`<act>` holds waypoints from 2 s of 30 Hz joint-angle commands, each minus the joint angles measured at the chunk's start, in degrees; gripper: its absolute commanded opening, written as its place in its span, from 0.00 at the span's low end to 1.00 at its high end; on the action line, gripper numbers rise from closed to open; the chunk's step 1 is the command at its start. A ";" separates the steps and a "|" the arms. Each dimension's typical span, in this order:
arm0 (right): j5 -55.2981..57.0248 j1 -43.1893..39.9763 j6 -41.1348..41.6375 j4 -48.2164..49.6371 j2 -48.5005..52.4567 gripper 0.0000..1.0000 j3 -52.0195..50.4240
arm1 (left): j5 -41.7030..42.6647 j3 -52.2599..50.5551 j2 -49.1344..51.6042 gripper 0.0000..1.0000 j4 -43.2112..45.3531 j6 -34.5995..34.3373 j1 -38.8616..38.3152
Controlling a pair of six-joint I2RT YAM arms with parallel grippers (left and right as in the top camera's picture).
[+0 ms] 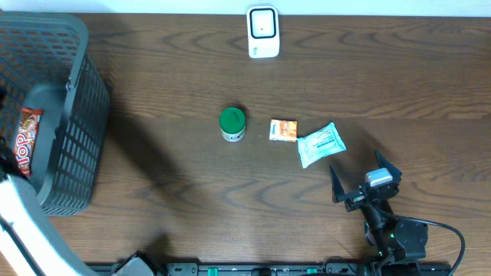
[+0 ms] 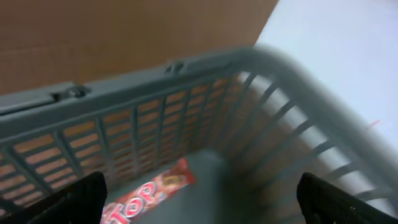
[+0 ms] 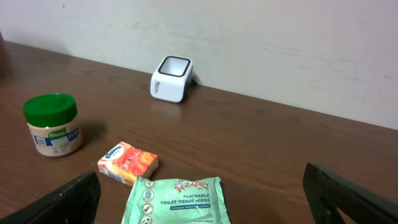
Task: Scan the item barcode
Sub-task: 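Reach the left gripper into the basket and grasp the red Top bar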
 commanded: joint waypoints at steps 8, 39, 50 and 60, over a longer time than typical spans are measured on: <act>0.13 0.57 -0.37 -0.22 -0.17 0.99 -0.09 | -1.42 -0.11 17.07 0.98 -2.62 24.94 0.17; 0.13 0.57 -0.37 -0.22 -0.17 0.99 -0.09 | -1.40 -0.44 36.68 0.98 1.79 35.23 2.27; 0.13 0.57 -0.37 -0.22 -0.17 0.99 -0.09 | -1.38 -0.66 41.66 0.98 4.20 34.10 3.93; 0.13 0.57 -0.37 -0.22 -0.17 0.99 -0.09 | -1.36 -1.25 43.30 0.30 2.51 27.39 3.93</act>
